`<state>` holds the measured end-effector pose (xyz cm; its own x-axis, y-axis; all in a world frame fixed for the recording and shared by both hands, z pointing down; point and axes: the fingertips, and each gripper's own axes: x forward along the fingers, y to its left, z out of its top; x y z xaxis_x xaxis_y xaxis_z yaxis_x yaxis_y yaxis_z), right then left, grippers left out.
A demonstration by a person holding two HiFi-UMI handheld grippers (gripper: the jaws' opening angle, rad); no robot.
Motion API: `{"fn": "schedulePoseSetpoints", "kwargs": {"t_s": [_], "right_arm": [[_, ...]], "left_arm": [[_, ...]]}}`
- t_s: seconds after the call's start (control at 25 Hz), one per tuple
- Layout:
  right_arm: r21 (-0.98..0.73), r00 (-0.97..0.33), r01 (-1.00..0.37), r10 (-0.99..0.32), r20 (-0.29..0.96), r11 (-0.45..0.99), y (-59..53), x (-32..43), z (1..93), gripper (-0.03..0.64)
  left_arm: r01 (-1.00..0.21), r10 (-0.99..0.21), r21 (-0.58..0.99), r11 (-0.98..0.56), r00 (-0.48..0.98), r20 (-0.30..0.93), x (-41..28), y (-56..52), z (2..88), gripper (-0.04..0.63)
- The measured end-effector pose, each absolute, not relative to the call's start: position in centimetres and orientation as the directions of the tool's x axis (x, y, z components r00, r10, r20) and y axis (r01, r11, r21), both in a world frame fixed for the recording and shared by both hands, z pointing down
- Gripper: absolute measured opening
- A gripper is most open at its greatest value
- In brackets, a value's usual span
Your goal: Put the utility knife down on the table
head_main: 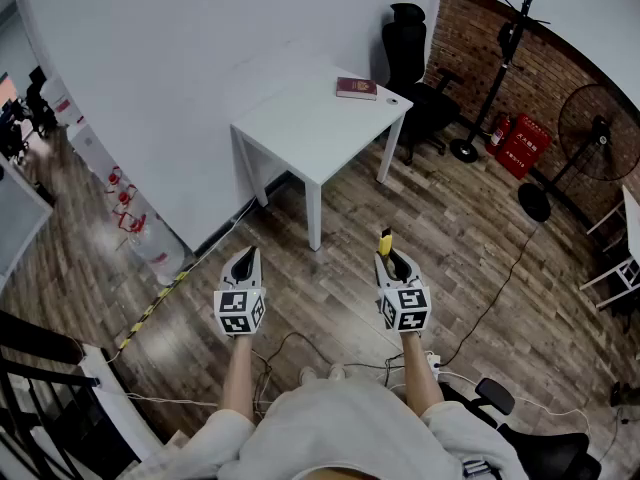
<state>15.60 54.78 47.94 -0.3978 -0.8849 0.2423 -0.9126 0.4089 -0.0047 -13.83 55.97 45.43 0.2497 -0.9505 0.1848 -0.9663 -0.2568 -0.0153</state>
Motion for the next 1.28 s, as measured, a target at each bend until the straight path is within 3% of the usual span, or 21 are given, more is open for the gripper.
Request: {"fn": "schedulePoseSetpoints", "kwargs": {"t_s": [1.28], "right_arm": [[-0.031,-0.464,-0.879,-0.841,0.279,0.475,50.1,18.3,51.2,0.109]], "left_arm": [[-0.977,-0.951,-0.012,-0.213,0.204,0.234,-9.9,52.9,48.6,0.006]]}}
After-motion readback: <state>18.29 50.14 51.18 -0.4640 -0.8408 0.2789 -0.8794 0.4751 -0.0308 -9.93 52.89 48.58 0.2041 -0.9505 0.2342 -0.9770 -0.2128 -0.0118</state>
